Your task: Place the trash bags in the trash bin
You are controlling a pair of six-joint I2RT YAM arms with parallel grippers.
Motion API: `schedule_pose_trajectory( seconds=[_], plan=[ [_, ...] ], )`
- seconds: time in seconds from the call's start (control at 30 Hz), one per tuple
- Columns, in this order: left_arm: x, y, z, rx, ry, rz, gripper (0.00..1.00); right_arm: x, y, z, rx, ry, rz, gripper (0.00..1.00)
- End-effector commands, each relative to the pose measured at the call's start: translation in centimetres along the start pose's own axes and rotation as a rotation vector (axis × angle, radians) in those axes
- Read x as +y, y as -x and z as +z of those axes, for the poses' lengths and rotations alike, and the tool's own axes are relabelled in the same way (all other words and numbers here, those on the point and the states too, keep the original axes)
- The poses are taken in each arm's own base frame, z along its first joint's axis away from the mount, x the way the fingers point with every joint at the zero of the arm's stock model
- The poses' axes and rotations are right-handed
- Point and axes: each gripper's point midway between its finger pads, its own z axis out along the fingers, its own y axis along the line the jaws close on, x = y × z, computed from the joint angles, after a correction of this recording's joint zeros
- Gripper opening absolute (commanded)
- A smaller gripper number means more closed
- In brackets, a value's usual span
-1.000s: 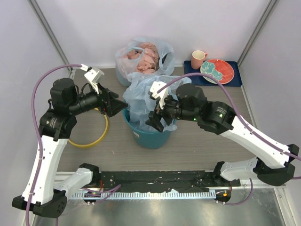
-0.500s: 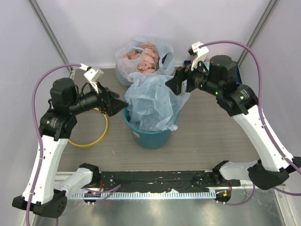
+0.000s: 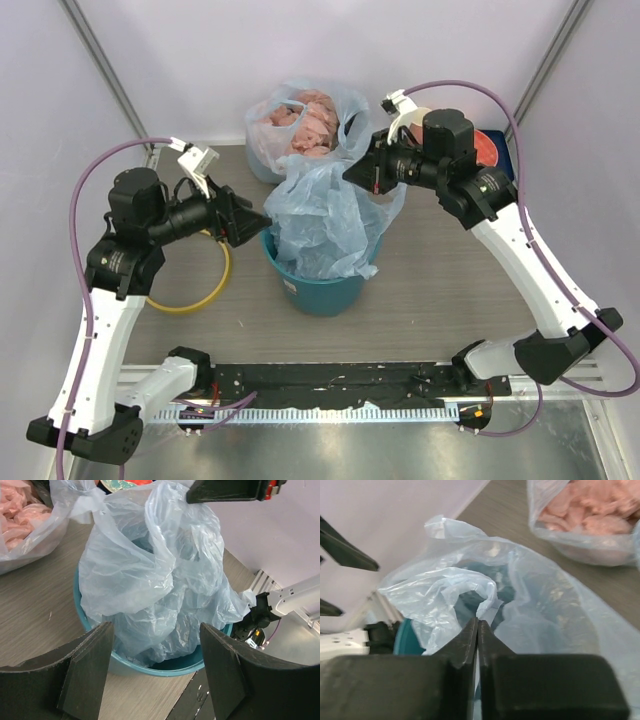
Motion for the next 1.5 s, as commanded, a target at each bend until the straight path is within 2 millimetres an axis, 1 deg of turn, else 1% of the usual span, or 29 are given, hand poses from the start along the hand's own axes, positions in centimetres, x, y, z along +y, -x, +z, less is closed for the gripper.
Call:
schedule_pose_trajectory(
  seconds=[0.0,0.07,0.1,0.17,0.2,0.23,0.3,0.33,0.37,0.4,0.43,0.47,0.5,0.53,0.63,0.67,0.73,0.77,0.83,0.87,0.93,1.03,1.07,1.23,1.3,1.43,1.47],
  plan=[
    [0.0,1.4,-0.7,-0.043,0.028,-0.001,0.73,3.9,2.0,-1.0,-0.051,0.167,0.018,0.01],
    [0.0,1.4,-0.8,-0.045,0.03,-0.023,0.71,5.4,3.0,-1.6,-0.079,0.207,-0.004,0.01],
    [0.2,1.5,-0.9,-0.047,0.033,-0.048,0.71,6.9,3.0,-1.9,-0.084,0.246,-0.009,0.01],
    [0.1,1.5,-1.0,-0.05,0.03,-0.072,0.7,9.0,2.9,-2.1,-0.094,0.303,-0.029,0.01],
    [0.2,1.4,-1.1,-0.051,0.028,-0.09,0.69,11.2,2.0,-2.1,-0.072,0.356,-0.041,0.01],
    [0.2,1.4,-1.2,-0.054,0.026,-0.117,0.67,12.0,1.5,-2.0,-0.065,0.369,-0.066,0.01],
    [0.1,1.2,-1.4,-0.06,0.014,-0.143,0.66,13.5,-0.6,-1.4,-0.018,0.399,-0.091,0.01],
    [-0.1,1.2,-1.8,-0.066,0.009,-0.169,0.65,14.9,-2.1,-1.3,0.011,0.432,-0.118,0.01],
    [-0.1,0.9,-1.8,-0.065,0.006,-0.183,0.64,15.0,-3.8,-0.6,0.047,0.431,-0.116,0.01],
    [-0.2,0.9,-2.0,-0.074,-0.004,-0.19,0.64,15.2,-4.8,-0.3,0.065,0.437,-0.119,0.01],
    [-0.3,1.0,-2.2,-0.082,-0.004,-0.208,0.64,16.1,-6.0,-0.1,0.09,0.46,-0.124,0.01],
    [-0.4,0.7,-2.5,-0.087,-0.002,-0.224,0.64,16.0,-7.3,0.6,0.114,0.457,-0.122,0.01],
    [-0.5,0.6,-2.6,-0.094,0.002,-0.239,0.64,16.2,-7.8,0.9,0.121,0.461,-0.124,0.01],
    [-0.7,0.2,-2.6,-0.085,-0.008,-0.261,0.64,16.9,-8.5,1.2,0.129,0.473,-0.129,0.01],
    [-1.6,-1.1,-2.7,-0.062,-0.048,-0.365,0.65,17.5,-9.0,2.7,0.128,0.474,-0.144,0.01],
    [-1.9,-1.6,-2.7,-0.071,-0.066,-0.405,0.66,18.1,-9.3,3.3,0.135,0.484,-0.154,0.01],
    [-2.4,-2.1,-2.8,-0.073,-0.094,-0.437,0.68,18.4,-9.5,4.0,0.136,0.48,-0.169,0.01],
    [-2.2,-2.6,-2.7,-0.069,-0.093,-0.458,0.68,18.9,-9.6,4.1,0.137,0.487,-0.177,0.01],
    [-2.3,-3.1,-2.7,-0.06,-0.094,-0.483,0.68,19.0,-9.9,4.8,0.138,0.474,-0.196,0.01],
    [-1.9,-3.6,-2.5,-0.053,-0.077,-0.502,0.69,19.2,-9.7,4.8,0.133,0.477,-0.204,0.01],
    [-1.7,-4.1,-2.3,-0.04,-0.075,-0.523,0.69,19.4,-9.9,5.1,0.135,0.473,-0.212,0.01],
    [-1.9,-4.6,-2.0,-0.034,-0.117,-0.576,0.67,19.8,-9.8,5.0,0.121,0.475,-0.237,0.01],
    [-1.5,-4.8,-1.6,-0.041,-0.126,-0.583,0.66,19.9,-10.0,4.9,0.122,0.479,-0.246,0.01],
    [-1.1,-5.5,-0.8,-0.029,-0.163,-0.659,0.62,20.8,-10.3,4.0,0.096,0.499,-0.332,0.01],
    [-1.3,-5.5,-0.8,-0.027,-0.184,-0.654,0.61,20.6,-10.8,4.0,0.099,0.492,-0.35,0.01],
    [-1.6,-6.4,-0.8,0.004,-0.212,-0.677,0.6,20.3,-11.1,4.3,0.099,0.484,-0.381,0.01],
    [-1.7,-6.6,-0.8,0.011,-0.216,-0.692,0.61,20.6,-11.3,4.3,0.097,0.489,-0.395,0.01]
  ],
)
